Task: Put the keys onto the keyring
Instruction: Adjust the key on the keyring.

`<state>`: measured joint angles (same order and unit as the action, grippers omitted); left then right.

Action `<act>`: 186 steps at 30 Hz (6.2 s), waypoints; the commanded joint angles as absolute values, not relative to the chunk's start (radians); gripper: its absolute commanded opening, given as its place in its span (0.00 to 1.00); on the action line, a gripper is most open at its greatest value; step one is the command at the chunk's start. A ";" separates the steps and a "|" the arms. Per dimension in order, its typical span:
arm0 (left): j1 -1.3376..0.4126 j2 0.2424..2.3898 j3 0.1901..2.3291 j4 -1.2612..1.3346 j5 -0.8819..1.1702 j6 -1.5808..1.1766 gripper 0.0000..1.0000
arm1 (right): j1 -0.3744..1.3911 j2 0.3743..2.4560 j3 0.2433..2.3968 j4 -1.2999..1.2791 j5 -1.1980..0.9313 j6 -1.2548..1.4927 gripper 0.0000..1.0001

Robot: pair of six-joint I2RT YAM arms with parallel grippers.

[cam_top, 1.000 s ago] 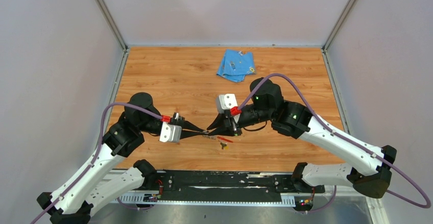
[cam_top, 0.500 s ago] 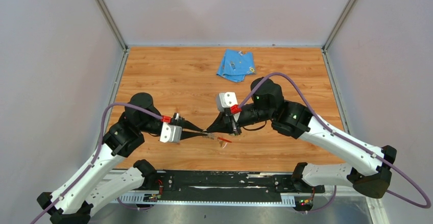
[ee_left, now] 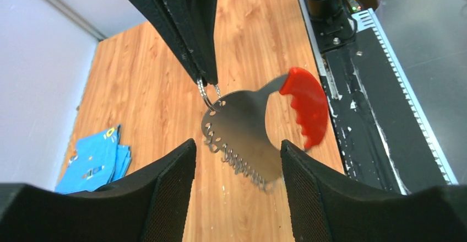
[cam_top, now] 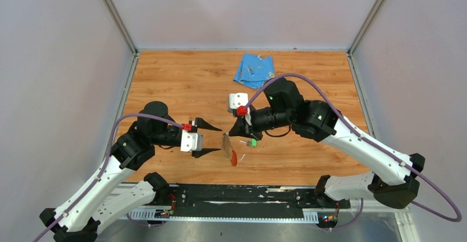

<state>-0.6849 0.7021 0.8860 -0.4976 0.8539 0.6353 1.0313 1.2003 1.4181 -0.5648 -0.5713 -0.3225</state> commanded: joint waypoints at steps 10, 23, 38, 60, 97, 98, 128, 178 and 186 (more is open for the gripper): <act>-0.689 0.747 0.919 -0.386 0.855 0.471 0.40 | 1.051 1.337 1.622 -0.883 -0.425 -0.351 0.01; -0.693 0.780 0.890 -0.374 0.848 0.459 0.40 | 1.090 1.402 1.684 -0.914 -0.416 -0.343 0.00; -0.700 0.788 0.880 -0.470 0.865 0.518 0.12 | 1.117 1.436 1.720 -0.919 -0.414 -0.328 0.00; -0.700 0.717 0.848 -0.280 1.137 0.463 0.00 | 1.090 1.044 1.370 -0.537 -0.420 -0.254 0.45; -0.750 0.723 0.949 -0.050 1.269 0.734 0.00 | 1.088 0.795 0.968 -0.014 -0.609 -0.281 0.40; -0.750 0.723 0.950 -0.051 1.264 0.729 0.00 | 1.088 0.792 0.966 -0.009 -0.603 -0.276 0.41; -0.767 0.775 0.996 -0.025 1.084 0.463 0.00 | 1.111 0.842 0.986 0.182 -0.684 -0.249 0.33; -0.763 0.787 0.919 -0.337 0.825 0.451 0.27 | 1.145 1.189 1.591 -0.743 -0.279 -0.254 0.00; -0.764 0.782 0.901 -0.327 0.790 0.469 0.33 | 1.169 1.303 1.718 -0.910 -0.264 -0.264 0.01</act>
<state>-0.7616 0.7872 0.9222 -0.3199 0.8211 0.4541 1.1469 1.2728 1.6543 -0.7990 -0.2848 -0.2489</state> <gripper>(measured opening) 0.305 0.007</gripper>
